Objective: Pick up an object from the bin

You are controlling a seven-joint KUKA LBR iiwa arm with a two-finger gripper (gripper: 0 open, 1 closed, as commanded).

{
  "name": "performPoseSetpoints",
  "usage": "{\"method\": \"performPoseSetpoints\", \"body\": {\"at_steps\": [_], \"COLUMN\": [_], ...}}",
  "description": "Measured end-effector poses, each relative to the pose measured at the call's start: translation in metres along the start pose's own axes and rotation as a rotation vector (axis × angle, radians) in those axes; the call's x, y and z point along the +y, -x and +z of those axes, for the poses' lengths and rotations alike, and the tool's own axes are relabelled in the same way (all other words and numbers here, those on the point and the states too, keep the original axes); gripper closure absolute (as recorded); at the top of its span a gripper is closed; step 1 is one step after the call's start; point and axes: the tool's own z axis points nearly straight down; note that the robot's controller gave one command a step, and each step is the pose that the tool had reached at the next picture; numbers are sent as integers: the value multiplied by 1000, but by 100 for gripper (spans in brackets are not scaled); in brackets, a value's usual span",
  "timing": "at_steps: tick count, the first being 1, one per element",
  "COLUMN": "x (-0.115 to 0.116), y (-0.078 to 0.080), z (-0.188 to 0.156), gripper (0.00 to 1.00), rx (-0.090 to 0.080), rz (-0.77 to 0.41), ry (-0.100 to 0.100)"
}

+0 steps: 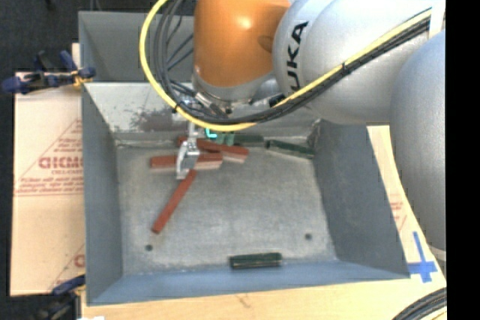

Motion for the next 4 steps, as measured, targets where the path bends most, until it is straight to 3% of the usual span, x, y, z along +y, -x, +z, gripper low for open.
{"method": "performPoseSetpoints", "body": {"at_steps": [1, 2, 3, 4], "x": [-1, -12, -22, -26], "y": [2, -29, -21, -21], "z": [-5, 55, 114, 154], "gripper": [0, 0, 0, 100], "rx": [-8, -11, -11, -6], "rz": [3, -14, 0, -235], "ry": [1, 2, 2, 1]}}
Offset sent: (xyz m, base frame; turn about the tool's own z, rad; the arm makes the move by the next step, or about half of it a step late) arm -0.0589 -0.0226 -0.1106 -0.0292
